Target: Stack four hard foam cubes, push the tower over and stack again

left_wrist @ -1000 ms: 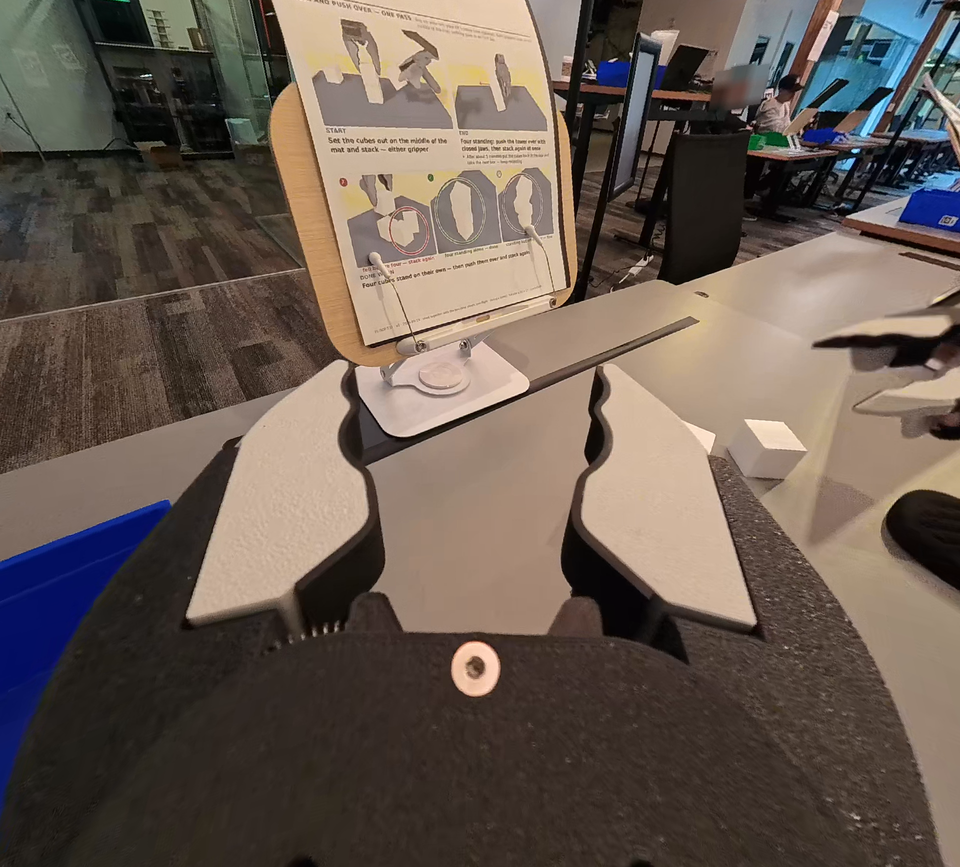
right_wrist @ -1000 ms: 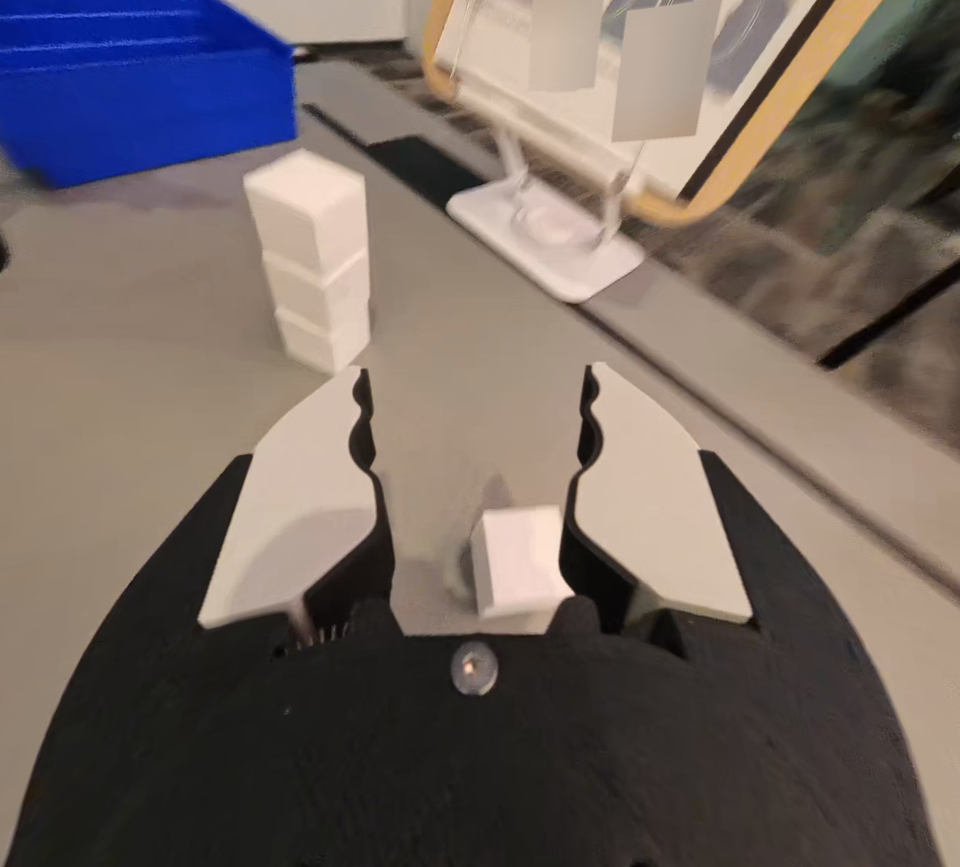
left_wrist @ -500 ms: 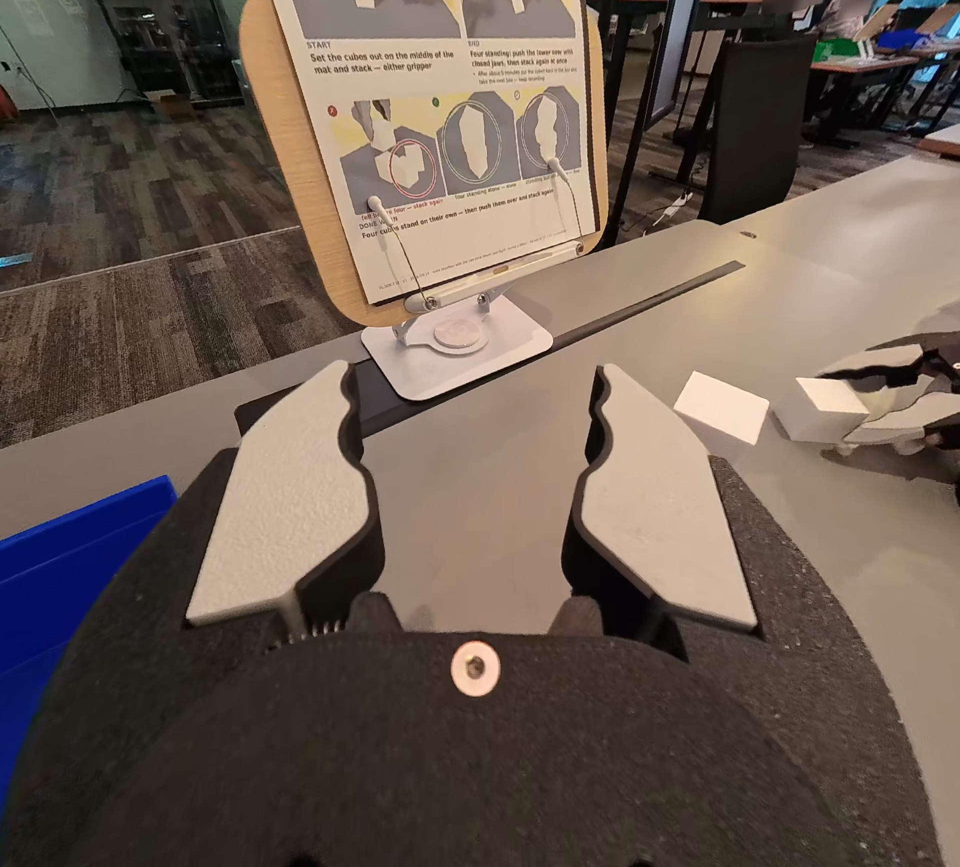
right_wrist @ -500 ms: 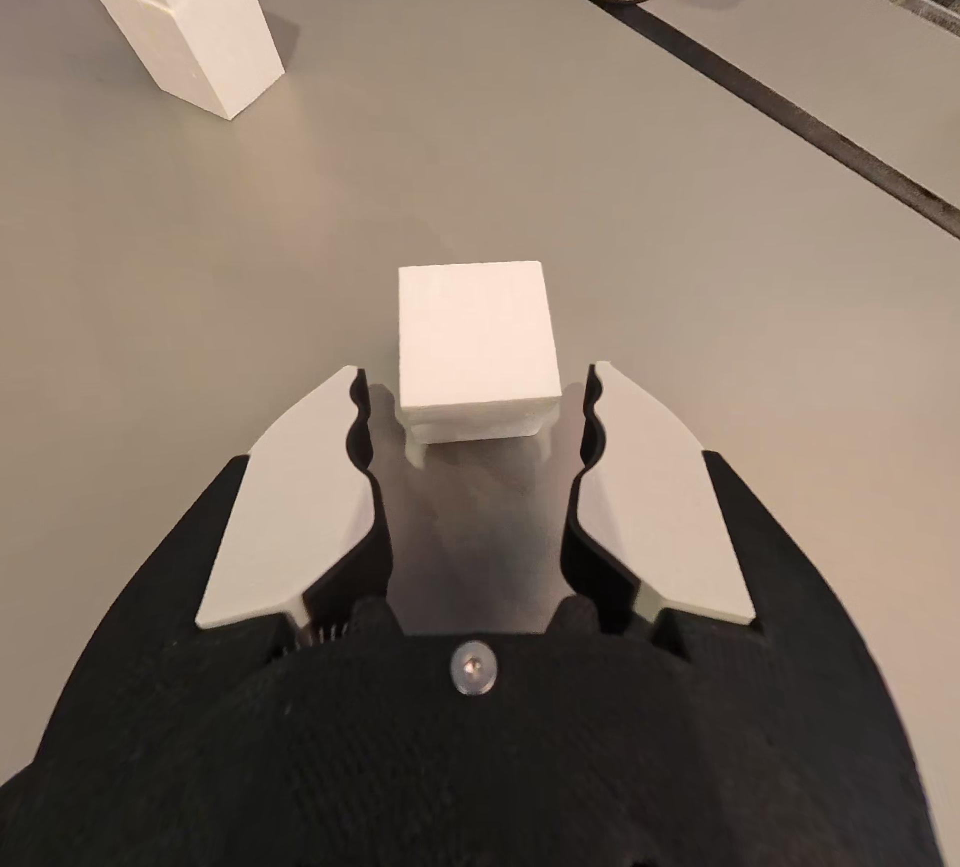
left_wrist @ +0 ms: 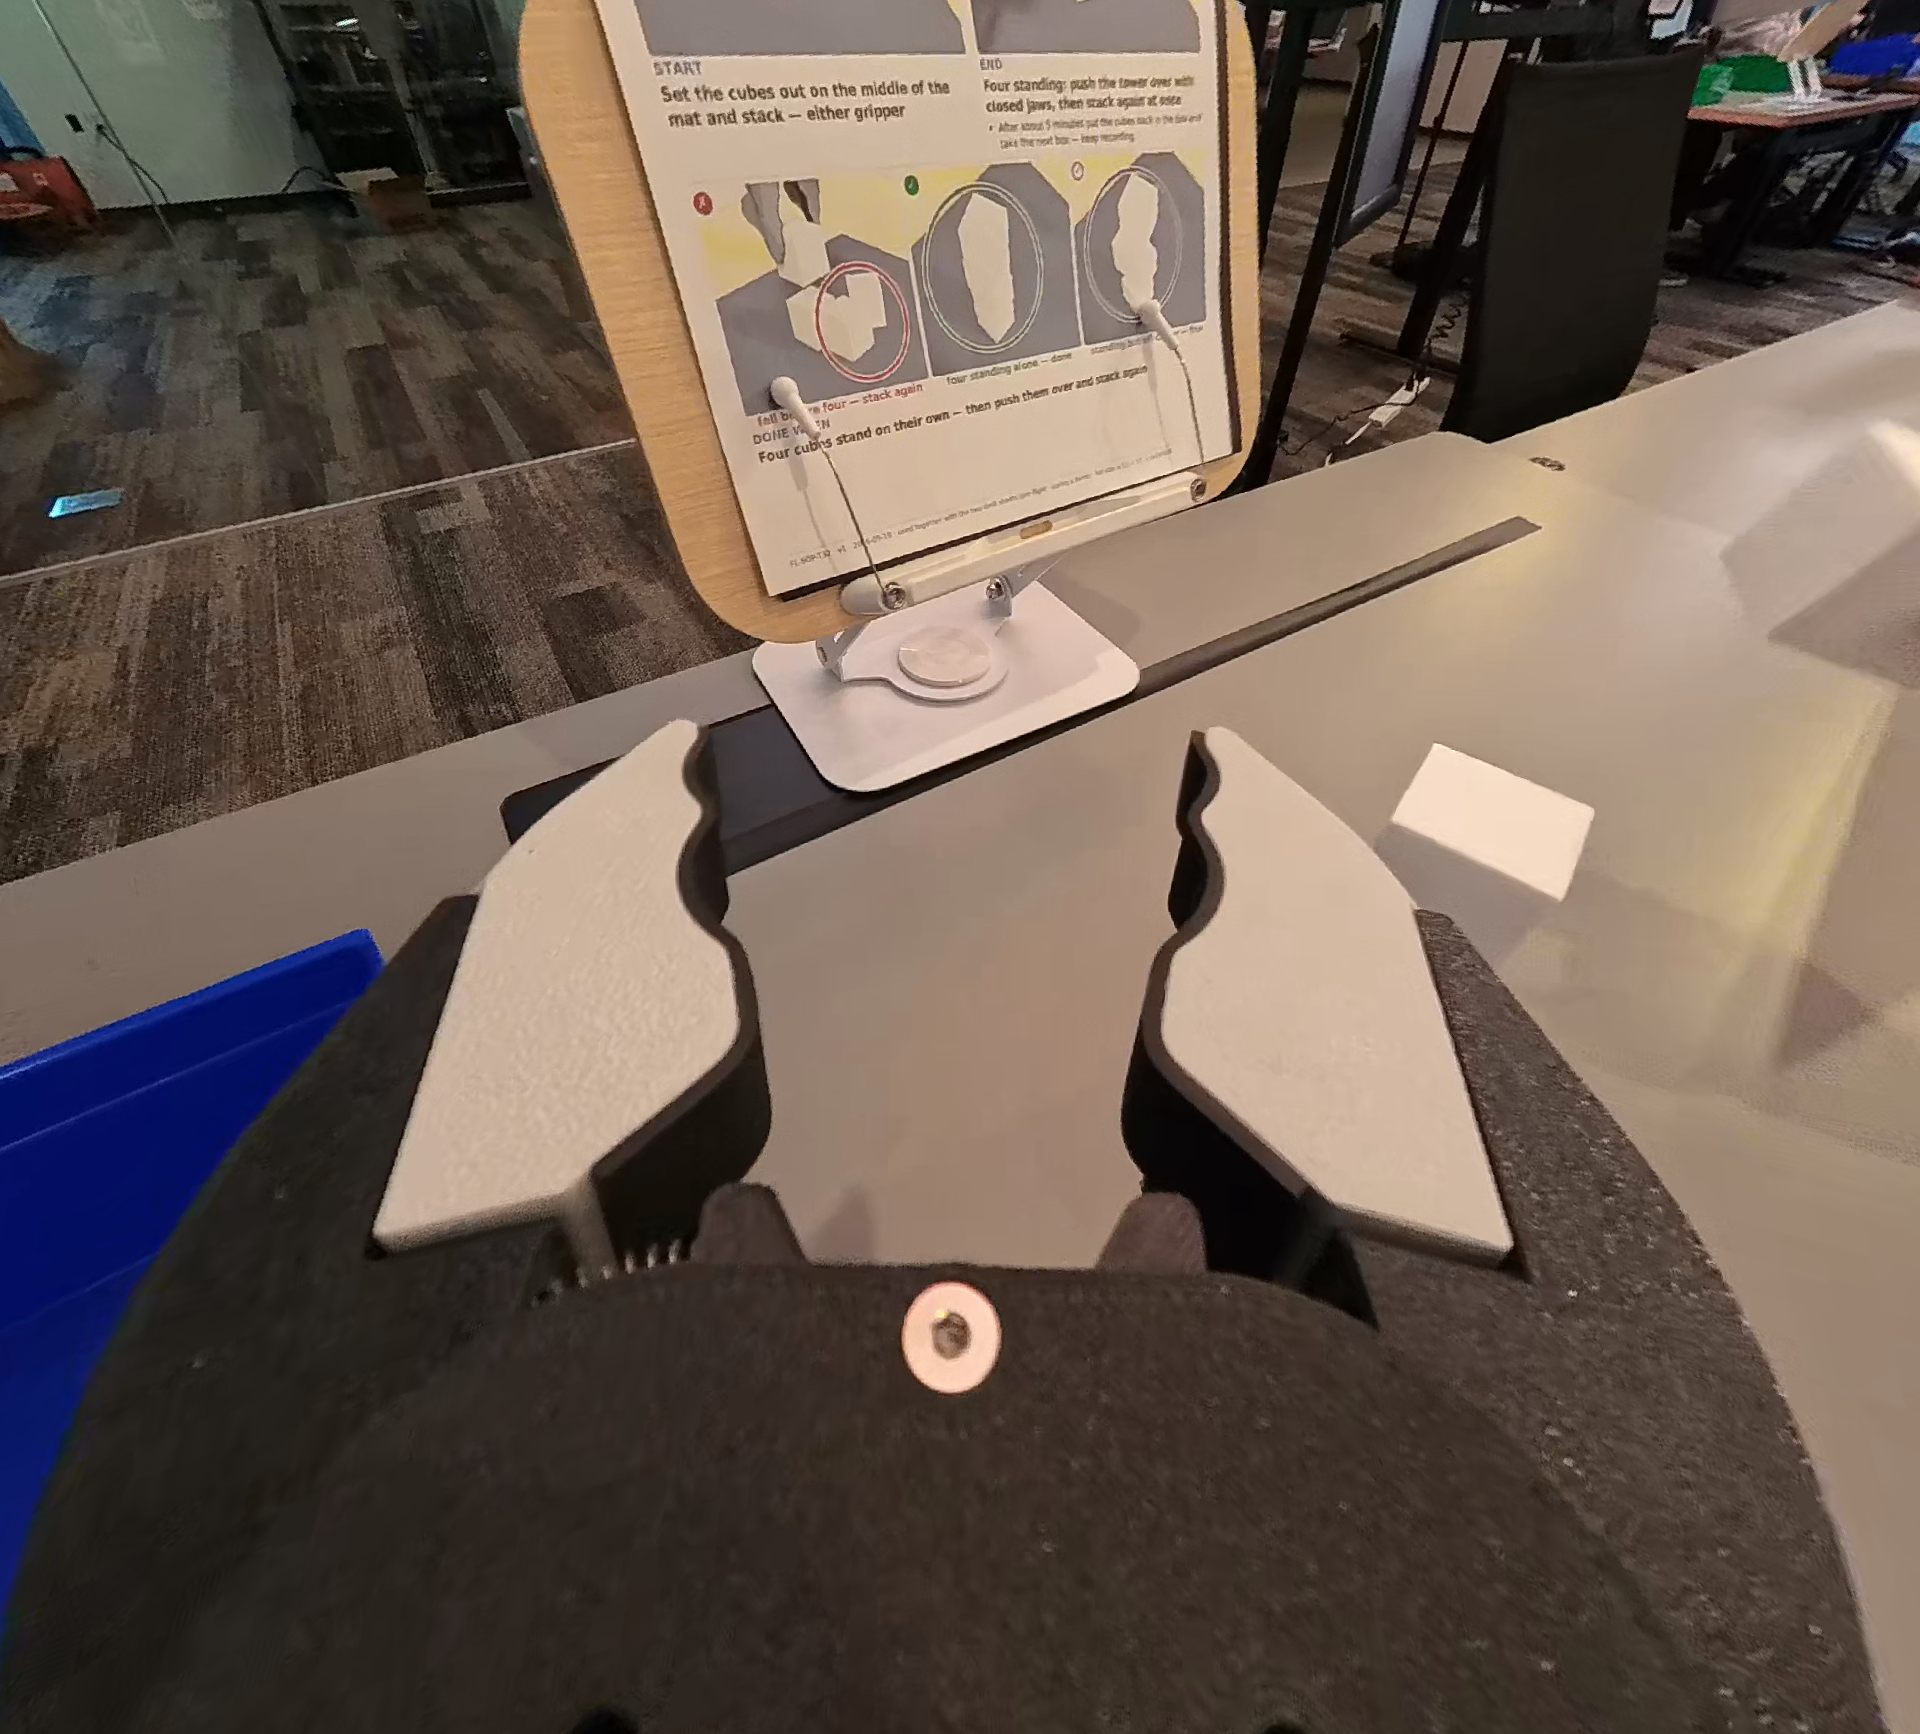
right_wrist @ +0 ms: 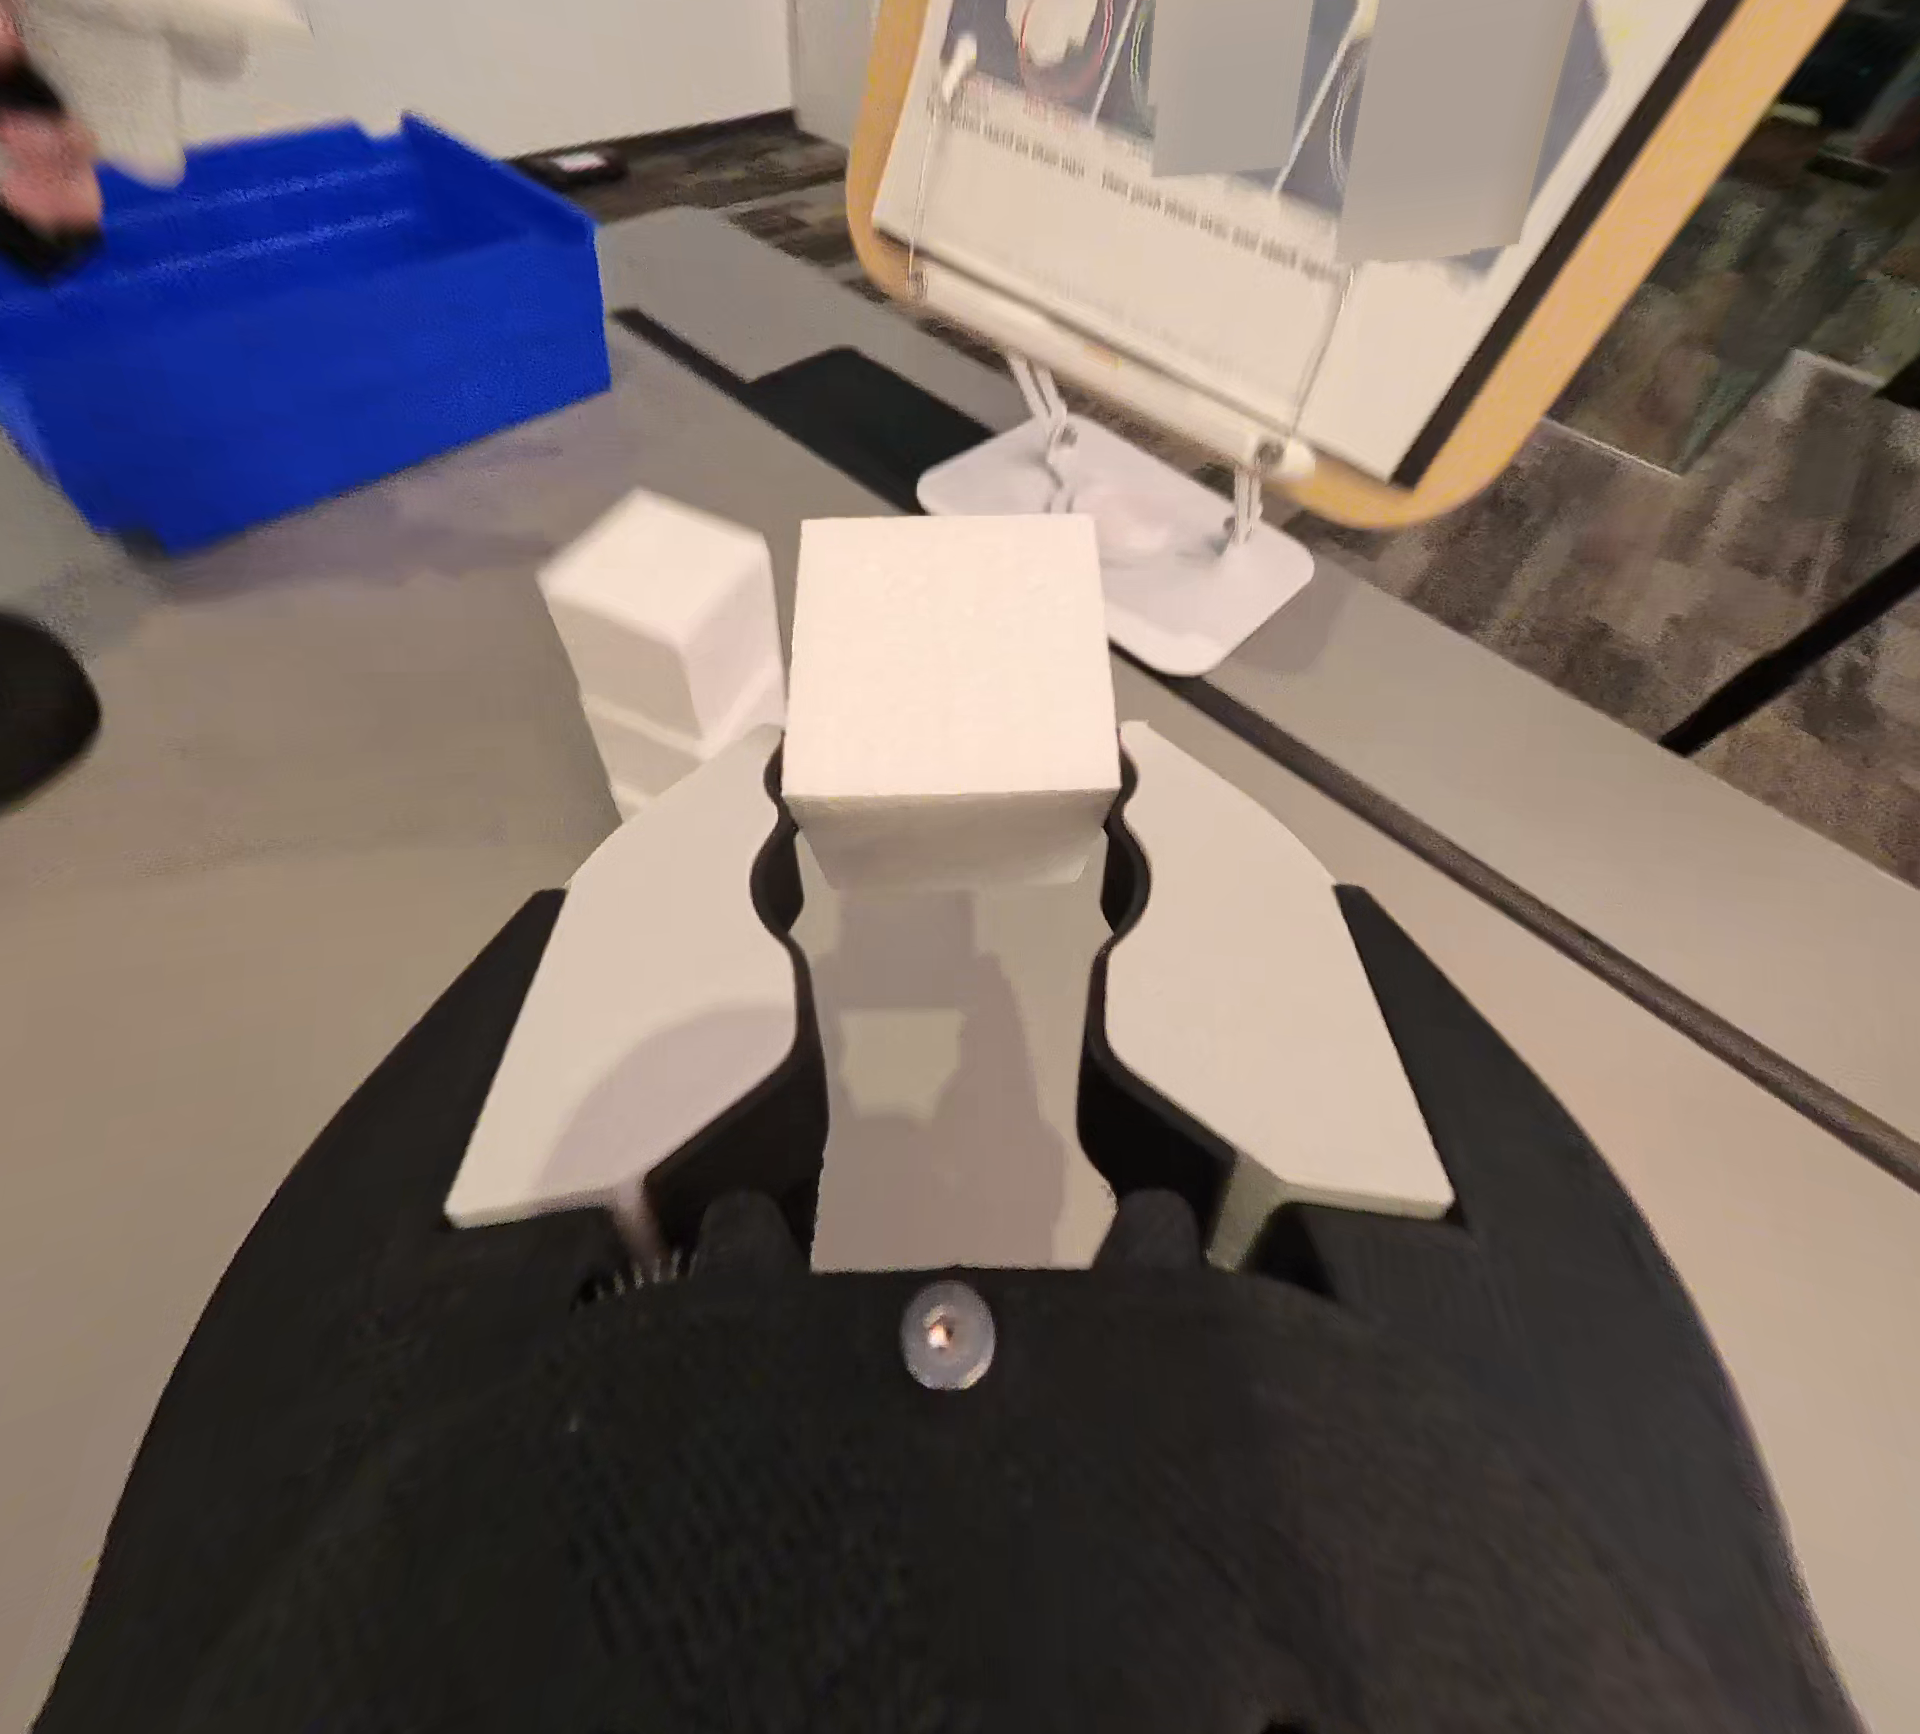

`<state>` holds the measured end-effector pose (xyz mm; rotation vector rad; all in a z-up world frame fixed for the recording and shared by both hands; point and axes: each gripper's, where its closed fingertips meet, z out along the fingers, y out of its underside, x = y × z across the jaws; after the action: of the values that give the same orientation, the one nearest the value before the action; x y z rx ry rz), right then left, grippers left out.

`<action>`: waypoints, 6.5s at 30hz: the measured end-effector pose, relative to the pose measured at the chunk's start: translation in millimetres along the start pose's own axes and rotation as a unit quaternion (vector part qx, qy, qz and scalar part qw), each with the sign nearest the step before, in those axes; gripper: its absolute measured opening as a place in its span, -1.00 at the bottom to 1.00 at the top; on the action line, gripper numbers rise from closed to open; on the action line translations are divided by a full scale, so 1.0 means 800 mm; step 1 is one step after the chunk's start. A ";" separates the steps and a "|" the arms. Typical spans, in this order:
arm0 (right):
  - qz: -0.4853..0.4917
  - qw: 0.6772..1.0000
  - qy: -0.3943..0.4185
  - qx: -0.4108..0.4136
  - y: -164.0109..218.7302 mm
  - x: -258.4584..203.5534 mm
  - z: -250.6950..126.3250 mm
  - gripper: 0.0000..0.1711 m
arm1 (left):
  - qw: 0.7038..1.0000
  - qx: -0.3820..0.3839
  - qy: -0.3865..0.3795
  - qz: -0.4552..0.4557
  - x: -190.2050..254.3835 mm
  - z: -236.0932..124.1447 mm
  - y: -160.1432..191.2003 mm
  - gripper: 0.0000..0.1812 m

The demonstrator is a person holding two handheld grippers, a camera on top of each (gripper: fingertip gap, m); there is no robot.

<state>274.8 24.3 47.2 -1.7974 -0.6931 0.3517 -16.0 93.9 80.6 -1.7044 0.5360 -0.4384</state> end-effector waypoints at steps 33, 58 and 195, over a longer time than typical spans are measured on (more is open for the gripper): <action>0.107 0.980 0.105 -0.133 -0.013 -0.103 0.123 -0.34 | 1.000 0.012 0.006 -0.026 -0.010 -0.012 -0.006 -0.09; 0.149 0.971 0.143 -0.124 -0.007 -0.100 0.120 -0.34 | 1.000 0.008 0.011 -0.029 -0.008 -0.010 -0.004 -0.10; 0.209 0.971 0.111 -0.023 0.112 0.276 -0.165 -0.81 | 0.929 -0.157 0.275 0.190 0.331 0.199 0.167 -0.31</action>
<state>545.7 40.7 29.2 -1.9863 -0.1630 0.4071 275.5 49.9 -82.1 -1.7149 1.3822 -0.5703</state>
